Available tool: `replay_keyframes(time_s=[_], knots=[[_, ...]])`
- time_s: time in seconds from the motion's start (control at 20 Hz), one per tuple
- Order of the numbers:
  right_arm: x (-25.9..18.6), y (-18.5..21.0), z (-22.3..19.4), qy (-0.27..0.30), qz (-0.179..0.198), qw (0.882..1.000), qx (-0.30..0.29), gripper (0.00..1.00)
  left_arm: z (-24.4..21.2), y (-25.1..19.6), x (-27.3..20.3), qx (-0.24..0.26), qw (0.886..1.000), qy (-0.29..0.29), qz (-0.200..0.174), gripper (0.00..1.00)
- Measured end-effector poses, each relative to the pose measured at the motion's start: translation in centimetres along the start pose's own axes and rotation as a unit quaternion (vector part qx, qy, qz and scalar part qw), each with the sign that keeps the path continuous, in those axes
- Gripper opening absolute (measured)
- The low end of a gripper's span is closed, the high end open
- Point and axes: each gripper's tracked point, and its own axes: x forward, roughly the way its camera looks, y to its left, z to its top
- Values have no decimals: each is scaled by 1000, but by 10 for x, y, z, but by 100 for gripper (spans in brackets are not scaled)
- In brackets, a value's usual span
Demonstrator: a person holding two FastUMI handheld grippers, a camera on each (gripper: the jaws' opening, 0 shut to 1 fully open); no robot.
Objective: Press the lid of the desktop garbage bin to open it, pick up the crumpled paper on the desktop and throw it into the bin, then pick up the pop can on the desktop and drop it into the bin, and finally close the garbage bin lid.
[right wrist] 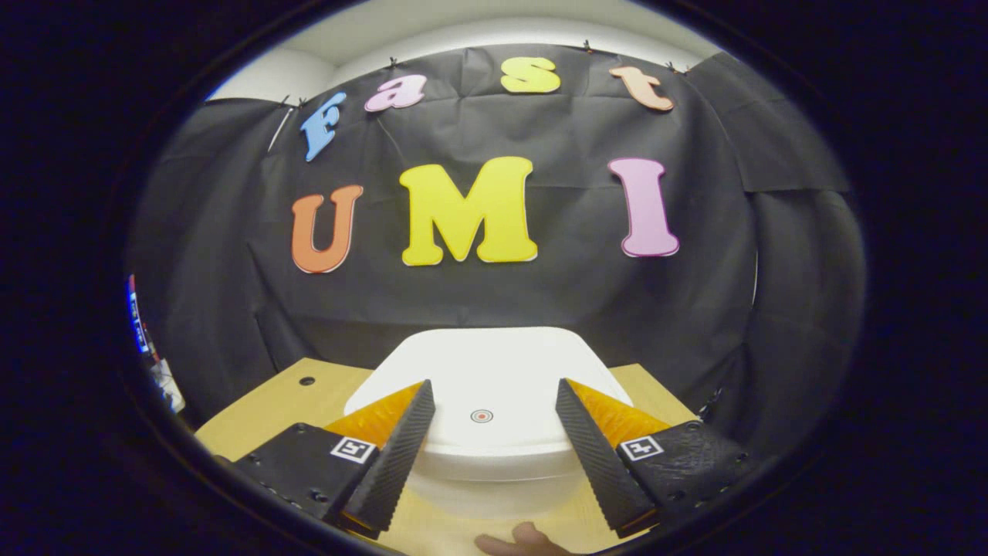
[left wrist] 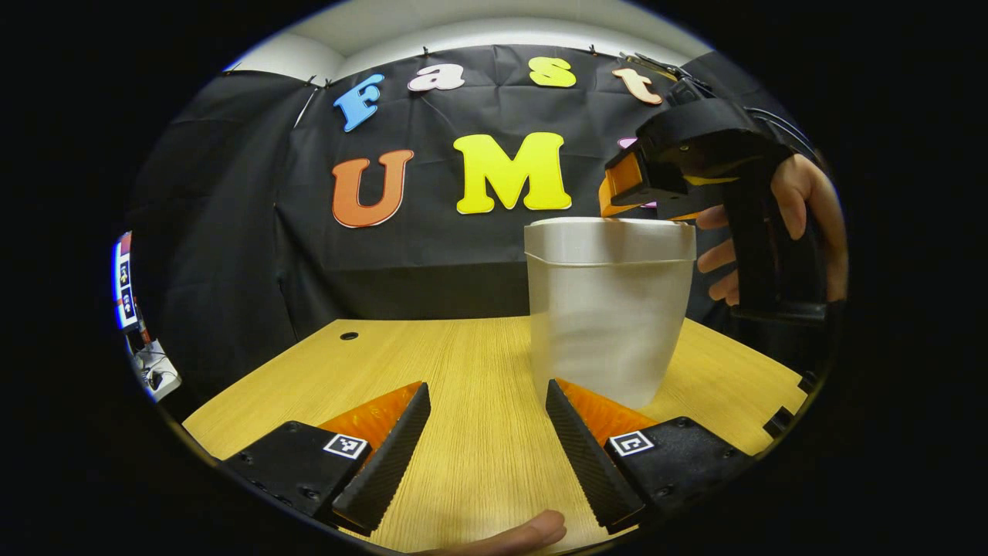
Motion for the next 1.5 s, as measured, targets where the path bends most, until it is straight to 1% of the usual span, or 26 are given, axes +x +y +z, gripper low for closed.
replay_keyframes(time_s=[0.1,0.15,0.2,0.25,0.4,0.45,0.5,0.55,0.6,0.65,0.7,0.75,0.8,0.85,0.9,0.95,1.05,1.1,1.25,1.35,1.5], knots=[[-1,0,0,-28,11,1000,-5,98,8,2,-4,-4,1000,-13,8,98],[0,0,0,-44,16,999,9,95,12,1,-5,-6,1000,-21,9,98],[-2,-1,0,-62,20,998,18,95,16,-1,-6,-6,1000,-26,9,98],[-6,-3,2,-85,21,996,16,98,19,-2,-7,-3,1000,-29,9,97],[-26,-15,-4,-148,7,989,16,96,31,-5,-12,4,999,-34,20,97],[-36,-15,-8,-160,12,987,15,96,36,-9,-14,4,999,-37,18,97],[-46,-18,-15,-161,15,987,16,96,39,-13,-16,0,999,-40,13,97],[-55,-23,-21,-155,9,988,21,93,40,-16,-18,-5,999,-41,11,97],[-64,-34,-26,-148,4,989,24,96,41,-17,-21,-11,999,-41,11,97],[-77,-38,-25,-152,10,988,26,96,40,-18,-22,-14,999,-42,15,97],[-89,-46,-23,-155,8,988,26,99,43,-18,-26,-18,999,-45,21,97],[-100,-60,-24,-154,-5,988,22,99,44,-19,-26,-21,998,-45,25,97],[-113,-71,-25,-159,-12,987,13,96,44,-23,-26,-23,998,-45,27,97],[-127,-79,-23,-165,-17,986,3,96,45,-24,-27,-24,998,-44,31,97],[-139,-85,-23,-171,-21,985,-8,92,46,-26,-28,-23,998,-44,35,97],[-150,-90,-26,-173,-18,985,-20,95,49,-27,-29,-21,998,-46,40,97],[-170,-93,-36,-170,-5,984,-44,95,56,-29,-32,-19,997,-56,48,97],[-176,-93,-42,-164,5,985,-51,93,61,-26,-34,-24,996,-65,59,97],[-184,-95,-71,-127,33,990,-53,96,68,-32,-40,-26,994,-81,67,97],[-186,-99,-77,-117,44,991,-53,95,70,-32,-43,-22,993,-87,75,97],[-190,-114,-69,-131,33,990,-33,95,69,-41,-43,-18,993,-86,74,97]])
